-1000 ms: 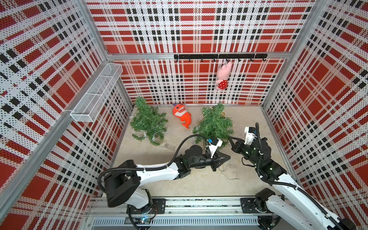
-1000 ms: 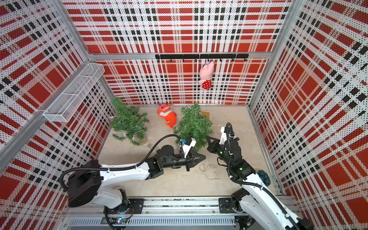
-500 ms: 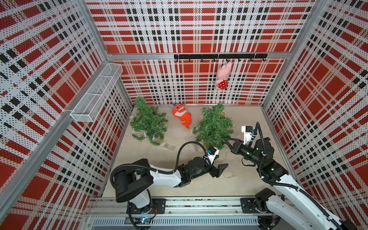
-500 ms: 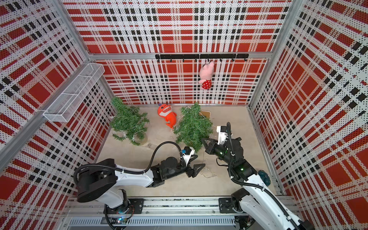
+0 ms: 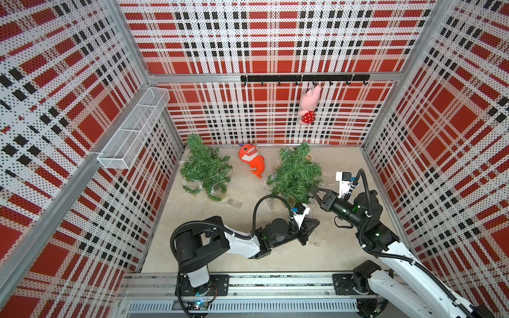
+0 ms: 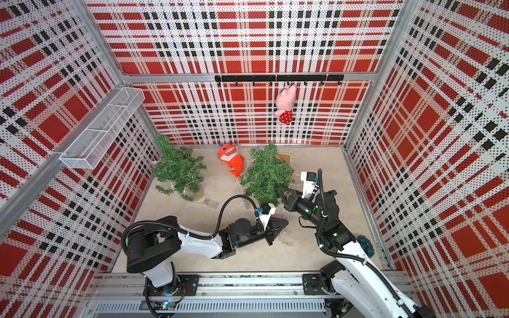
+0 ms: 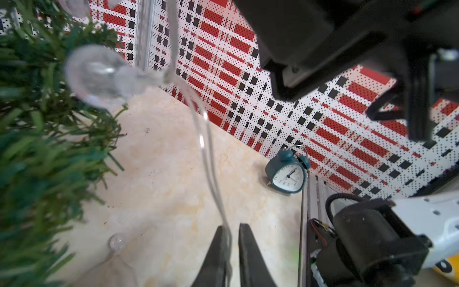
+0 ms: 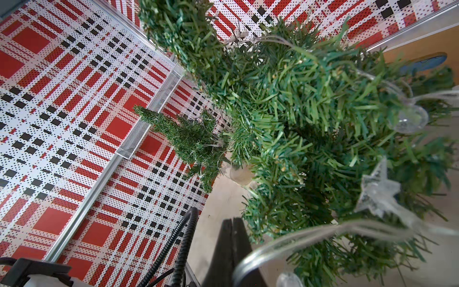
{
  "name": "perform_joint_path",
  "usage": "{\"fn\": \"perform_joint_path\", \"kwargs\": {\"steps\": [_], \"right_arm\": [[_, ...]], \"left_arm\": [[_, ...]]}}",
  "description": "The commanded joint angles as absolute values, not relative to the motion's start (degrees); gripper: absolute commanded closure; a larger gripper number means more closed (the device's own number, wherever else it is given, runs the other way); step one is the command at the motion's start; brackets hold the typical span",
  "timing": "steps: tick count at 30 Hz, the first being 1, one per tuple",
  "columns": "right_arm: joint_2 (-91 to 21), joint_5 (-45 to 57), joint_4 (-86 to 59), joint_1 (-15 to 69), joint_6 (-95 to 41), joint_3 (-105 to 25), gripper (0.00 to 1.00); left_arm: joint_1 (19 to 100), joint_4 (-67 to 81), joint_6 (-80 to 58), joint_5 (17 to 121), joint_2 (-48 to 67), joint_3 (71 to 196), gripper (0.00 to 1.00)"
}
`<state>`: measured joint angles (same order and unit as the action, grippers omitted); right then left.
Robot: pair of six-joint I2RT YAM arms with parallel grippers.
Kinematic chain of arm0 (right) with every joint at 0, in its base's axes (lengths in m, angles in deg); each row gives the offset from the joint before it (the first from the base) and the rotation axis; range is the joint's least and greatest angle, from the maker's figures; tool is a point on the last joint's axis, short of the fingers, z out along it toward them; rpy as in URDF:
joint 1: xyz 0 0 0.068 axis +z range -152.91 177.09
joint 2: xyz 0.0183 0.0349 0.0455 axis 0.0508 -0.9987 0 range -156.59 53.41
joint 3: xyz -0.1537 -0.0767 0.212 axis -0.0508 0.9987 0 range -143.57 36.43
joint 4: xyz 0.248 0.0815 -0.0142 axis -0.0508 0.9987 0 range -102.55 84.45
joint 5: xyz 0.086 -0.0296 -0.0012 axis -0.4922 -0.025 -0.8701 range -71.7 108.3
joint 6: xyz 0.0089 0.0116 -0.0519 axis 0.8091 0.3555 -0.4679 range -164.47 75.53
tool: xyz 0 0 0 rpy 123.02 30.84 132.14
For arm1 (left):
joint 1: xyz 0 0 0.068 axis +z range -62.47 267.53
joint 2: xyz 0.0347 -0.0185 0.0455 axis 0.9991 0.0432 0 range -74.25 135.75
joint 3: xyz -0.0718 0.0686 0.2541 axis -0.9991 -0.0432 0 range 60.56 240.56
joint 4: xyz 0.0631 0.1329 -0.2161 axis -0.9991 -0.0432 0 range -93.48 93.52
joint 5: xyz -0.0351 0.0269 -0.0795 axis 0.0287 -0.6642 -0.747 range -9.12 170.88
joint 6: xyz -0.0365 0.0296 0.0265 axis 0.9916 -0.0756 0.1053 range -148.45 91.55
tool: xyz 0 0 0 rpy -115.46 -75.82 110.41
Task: Wrap string light around the christmas tree
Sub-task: Wrap the light string around the Christmas tree.
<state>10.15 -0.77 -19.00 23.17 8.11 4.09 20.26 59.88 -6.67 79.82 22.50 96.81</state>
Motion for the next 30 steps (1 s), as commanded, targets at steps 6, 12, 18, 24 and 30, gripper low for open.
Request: {"fn": "perform_joint_path", "kwargs": {"steps": [6,12,18,24,30], "right_arm": [[6.07,-0.39,-22.57,24.14,9.05,3.40,1.00],[5.12,1.30,-18.74,25.00,6.22,3.41,0.43],[8.10,5.65,-10.92,23.49,0.10,0.30,0.28],[9.03,8.79,-0.93,21.12,-6.57,-5.67,0.18],[7.80,8.83,4.51,16.83,-15.33,-12.39,0.16]], "left_arm": [[28.65,37.60,3.95,76.71,-1.37,89.79,1.00],[42.82,15.69,7.76,76.39,-17.71,91.67,1.00],[51.22,3.97,4.96,77.20,-18.94,102.14,1.00],[54.22,-1.49,0.88,81.51,-11.22,113.84,1.00],[55.89,-7.01,-3.79,88.20,-4.46,124.76,1.00]]}}
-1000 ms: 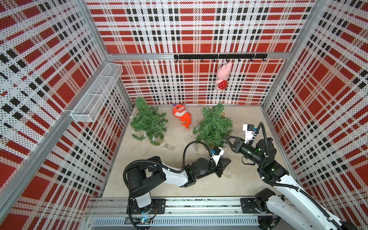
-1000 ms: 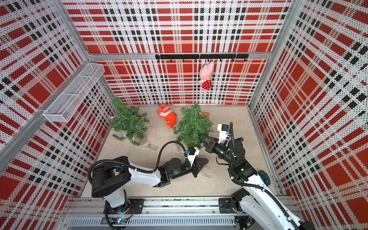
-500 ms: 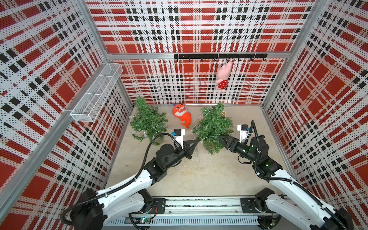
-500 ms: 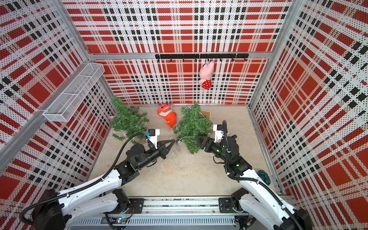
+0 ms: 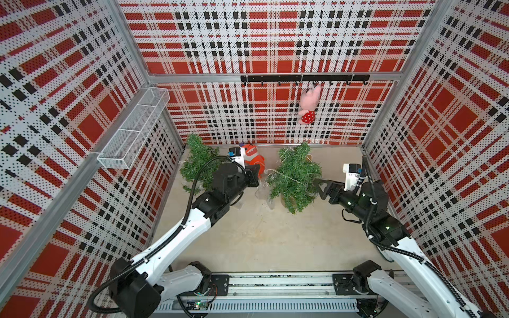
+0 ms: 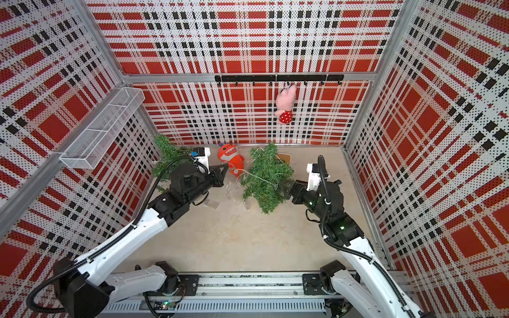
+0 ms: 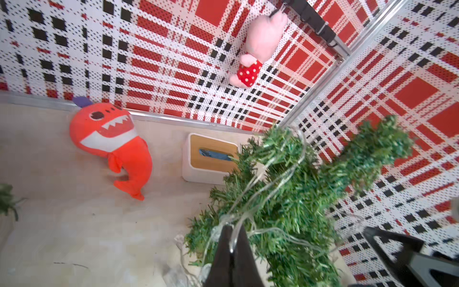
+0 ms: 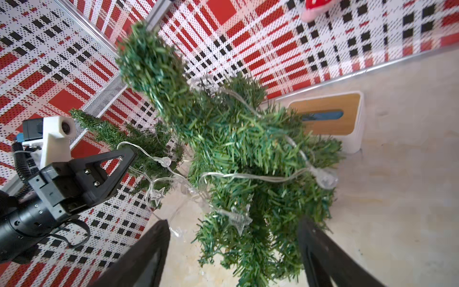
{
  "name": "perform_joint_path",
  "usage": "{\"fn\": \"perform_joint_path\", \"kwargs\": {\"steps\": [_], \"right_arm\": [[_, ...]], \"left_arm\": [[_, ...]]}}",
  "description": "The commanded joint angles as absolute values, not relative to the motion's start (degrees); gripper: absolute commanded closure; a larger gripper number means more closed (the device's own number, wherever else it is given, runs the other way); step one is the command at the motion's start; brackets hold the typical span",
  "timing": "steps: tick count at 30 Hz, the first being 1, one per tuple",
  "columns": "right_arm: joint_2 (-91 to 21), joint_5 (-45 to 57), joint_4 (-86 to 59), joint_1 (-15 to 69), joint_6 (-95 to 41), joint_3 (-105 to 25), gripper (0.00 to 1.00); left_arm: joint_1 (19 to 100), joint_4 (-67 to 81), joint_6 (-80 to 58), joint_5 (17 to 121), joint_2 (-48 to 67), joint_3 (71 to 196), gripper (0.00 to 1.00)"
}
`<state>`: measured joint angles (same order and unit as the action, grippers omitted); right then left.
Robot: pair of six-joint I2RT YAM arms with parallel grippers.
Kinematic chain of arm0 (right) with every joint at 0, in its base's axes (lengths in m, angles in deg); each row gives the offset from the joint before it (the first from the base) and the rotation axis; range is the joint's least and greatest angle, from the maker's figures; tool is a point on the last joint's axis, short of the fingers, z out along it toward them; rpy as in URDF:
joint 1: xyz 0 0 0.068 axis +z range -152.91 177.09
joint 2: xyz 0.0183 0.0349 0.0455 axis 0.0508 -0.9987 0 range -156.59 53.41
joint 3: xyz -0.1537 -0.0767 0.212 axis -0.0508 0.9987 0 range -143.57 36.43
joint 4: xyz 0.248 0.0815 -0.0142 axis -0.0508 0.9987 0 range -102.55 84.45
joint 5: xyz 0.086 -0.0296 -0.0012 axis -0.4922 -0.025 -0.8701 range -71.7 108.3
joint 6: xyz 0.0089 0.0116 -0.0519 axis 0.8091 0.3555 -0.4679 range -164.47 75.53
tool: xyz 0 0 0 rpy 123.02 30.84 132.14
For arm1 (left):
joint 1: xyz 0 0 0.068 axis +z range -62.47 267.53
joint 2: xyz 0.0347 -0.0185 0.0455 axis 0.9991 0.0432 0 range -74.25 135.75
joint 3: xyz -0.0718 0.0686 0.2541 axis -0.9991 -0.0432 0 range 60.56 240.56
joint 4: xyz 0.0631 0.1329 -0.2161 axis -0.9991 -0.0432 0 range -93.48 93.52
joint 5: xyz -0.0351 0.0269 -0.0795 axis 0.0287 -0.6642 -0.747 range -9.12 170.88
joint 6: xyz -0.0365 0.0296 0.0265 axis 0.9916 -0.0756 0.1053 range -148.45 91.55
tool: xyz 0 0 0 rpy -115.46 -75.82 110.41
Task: Wrap string light around the christmas tree
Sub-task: Wrap the light string around the Christmas tree.
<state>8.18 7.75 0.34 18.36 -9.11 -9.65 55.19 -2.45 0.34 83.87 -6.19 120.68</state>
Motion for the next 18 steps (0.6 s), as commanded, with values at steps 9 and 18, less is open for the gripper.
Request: {"fn": "perform_joint_path", "kwargs": {"steps": [9,18], "right_arm": [[-1.73,11.91,-3.27,12.95,-17.38,-19.47,0.21],[-15.98,12.56,-10.24,12.20,-18.77,-25.32,0.27]], "left_arm": [[55.17,-9.84,-16.75,94.99,6.39,135.86,1.00],[56.02,-12.03,-22.59,77.29,12.21,147.48,1.00]]}}
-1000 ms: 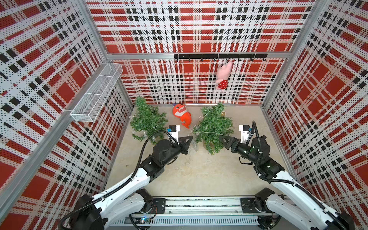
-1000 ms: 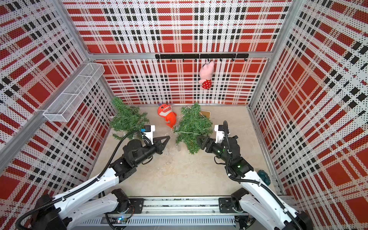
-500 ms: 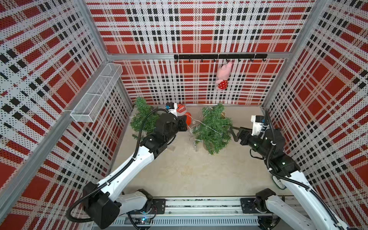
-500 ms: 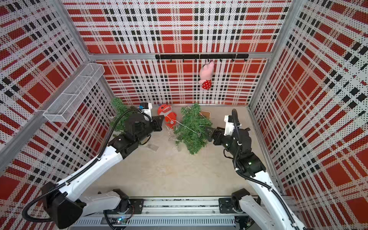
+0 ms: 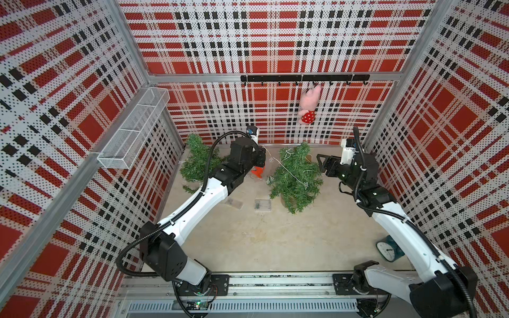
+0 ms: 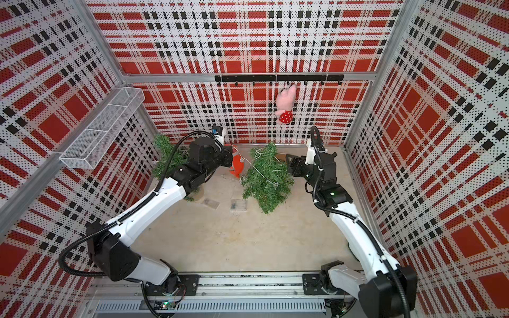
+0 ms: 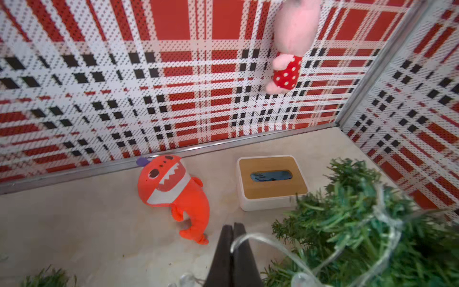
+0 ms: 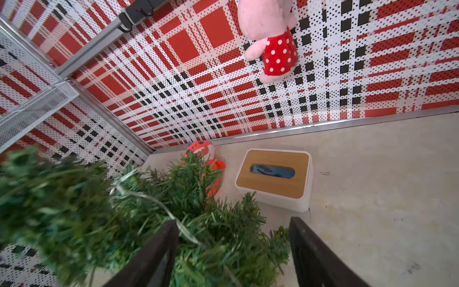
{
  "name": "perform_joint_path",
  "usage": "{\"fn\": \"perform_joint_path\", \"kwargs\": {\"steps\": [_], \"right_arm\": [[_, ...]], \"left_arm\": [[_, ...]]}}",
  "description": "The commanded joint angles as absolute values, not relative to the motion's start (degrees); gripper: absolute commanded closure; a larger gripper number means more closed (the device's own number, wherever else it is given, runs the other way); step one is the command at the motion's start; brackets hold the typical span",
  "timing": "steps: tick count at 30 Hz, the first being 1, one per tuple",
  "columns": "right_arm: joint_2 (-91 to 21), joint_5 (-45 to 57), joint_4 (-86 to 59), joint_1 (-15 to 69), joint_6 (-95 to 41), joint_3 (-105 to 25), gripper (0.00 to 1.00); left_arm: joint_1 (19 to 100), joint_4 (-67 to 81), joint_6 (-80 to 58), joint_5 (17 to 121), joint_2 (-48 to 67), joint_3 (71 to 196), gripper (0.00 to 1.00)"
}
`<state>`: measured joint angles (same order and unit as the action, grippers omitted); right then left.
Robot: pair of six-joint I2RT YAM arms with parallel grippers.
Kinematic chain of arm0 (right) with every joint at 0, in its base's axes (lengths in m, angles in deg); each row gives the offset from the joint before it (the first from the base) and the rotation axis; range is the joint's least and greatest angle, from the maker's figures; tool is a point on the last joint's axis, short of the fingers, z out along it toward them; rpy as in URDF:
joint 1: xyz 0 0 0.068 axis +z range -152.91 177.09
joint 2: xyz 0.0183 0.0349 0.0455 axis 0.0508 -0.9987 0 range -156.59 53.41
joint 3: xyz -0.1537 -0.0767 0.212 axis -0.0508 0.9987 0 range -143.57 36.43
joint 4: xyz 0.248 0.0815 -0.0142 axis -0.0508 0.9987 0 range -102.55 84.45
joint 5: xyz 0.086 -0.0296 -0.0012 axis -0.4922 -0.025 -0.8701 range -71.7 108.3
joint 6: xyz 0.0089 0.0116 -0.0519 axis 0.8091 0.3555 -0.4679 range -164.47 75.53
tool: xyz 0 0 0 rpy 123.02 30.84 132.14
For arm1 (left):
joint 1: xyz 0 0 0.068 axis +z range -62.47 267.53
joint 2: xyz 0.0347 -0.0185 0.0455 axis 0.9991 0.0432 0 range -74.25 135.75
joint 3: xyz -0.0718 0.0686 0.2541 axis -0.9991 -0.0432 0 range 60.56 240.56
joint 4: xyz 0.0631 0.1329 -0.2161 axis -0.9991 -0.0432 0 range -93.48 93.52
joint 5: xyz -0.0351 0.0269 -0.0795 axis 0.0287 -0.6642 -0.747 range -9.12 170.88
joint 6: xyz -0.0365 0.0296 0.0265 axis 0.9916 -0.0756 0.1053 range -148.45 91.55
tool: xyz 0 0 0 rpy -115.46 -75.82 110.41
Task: Wrap string light around the christmas tree
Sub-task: Wrap the light string around the Christmas tree.
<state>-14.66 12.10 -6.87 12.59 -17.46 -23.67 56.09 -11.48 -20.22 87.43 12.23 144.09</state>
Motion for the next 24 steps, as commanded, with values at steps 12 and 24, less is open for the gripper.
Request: {"fn": "perform_joint_path", "kwargs": {"steps": [12,24], "right_arm": [[-20.62,5.91,-15.52,5.88,-17.82,-27.22,0.38],[-33.50,-0.54,-23.86,5.92,-19.51,-29.39,0.58]], "left_arm": [[56.85,-14.06,-42.08,92.94,13.29,150.61,0.99],[57.36,6.28,-52.87,98.32,20.54,156.57,0.93]]}}
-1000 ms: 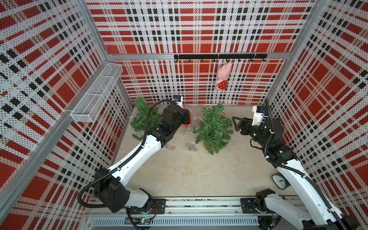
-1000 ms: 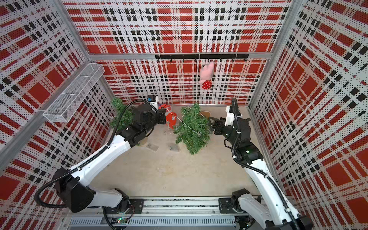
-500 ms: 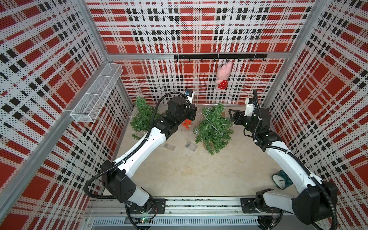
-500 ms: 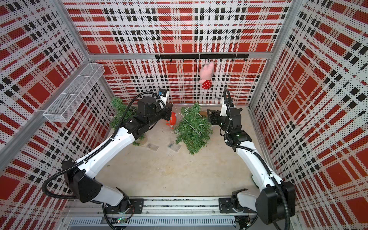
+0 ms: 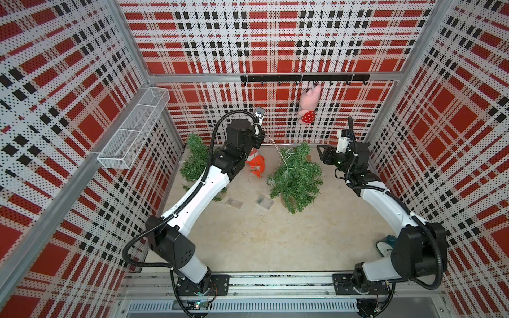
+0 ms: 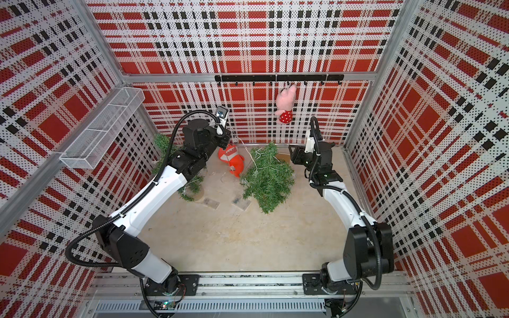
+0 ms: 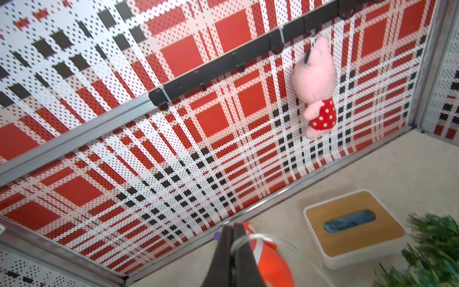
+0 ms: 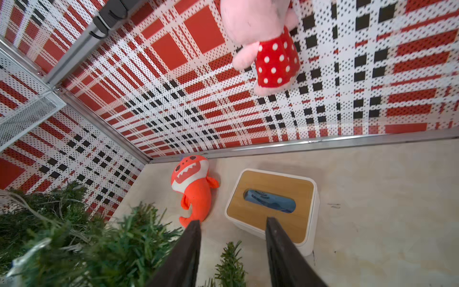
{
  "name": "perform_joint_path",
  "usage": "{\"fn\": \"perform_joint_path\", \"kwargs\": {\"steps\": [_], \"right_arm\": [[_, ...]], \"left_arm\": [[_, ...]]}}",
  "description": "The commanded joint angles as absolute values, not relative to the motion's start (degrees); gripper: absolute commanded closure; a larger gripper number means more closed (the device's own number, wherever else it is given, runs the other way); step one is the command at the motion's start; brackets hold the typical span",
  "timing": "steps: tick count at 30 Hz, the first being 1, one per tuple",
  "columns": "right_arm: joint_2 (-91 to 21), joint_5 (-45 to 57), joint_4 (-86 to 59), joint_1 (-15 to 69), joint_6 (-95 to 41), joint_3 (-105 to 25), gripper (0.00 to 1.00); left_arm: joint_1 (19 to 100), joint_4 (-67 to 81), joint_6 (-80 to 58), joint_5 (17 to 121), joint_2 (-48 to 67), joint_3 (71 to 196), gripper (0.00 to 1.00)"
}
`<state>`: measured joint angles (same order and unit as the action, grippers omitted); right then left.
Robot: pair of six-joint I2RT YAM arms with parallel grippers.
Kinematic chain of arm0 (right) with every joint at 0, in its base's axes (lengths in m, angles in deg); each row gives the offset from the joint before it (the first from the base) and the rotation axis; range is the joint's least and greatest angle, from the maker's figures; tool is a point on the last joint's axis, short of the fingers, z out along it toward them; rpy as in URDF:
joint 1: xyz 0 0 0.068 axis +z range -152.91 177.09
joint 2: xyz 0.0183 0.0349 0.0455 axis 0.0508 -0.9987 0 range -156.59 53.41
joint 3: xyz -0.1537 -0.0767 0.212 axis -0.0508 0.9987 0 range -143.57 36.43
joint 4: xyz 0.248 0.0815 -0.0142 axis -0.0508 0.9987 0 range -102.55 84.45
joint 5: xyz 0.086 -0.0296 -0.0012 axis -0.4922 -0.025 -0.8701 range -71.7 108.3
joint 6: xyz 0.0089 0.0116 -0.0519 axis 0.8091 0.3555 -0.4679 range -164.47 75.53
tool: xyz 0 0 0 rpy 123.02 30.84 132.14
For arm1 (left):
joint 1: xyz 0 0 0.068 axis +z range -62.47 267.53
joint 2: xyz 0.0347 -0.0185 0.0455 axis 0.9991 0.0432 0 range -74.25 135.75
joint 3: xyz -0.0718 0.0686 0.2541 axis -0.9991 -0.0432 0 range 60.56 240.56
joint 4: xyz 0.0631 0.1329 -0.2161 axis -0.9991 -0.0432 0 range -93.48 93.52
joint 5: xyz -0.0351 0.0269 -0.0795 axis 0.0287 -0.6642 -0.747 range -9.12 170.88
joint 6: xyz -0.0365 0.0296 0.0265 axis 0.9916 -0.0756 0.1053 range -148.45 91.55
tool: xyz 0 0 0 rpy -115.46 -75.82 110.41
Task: Wrap string light around the christmas tree
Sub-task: Wrap the light string around the Christmas tree.
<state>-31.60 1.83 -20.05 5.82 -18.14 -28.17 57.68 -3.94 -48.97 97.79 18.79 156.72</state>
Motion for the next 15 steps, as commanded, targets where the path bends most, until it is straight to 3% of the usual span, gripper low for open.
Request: {"fn": "perform_joint_path", "kwargs": {"steps": [1,6,15], "right_arm": [[-34.46,-1.05,-24.20,5.88,-19.92,-29.80,0.61],[-38.16,-2.50,-25.92,5.88,-20.30,-30.76,0.68],[-40.74,-6.71,-31.87,5.88,-23.45,-29.20,0.72]], "left_arm": [[57.04,9.96,-54.63,97.76,21.20,155.80,0.93],[56.66,30.23,-62.10,99.40,25.50,150.41,0.94],[57.38,32.18,-57.42,90.39,33.50,161.40,0.94]]}}
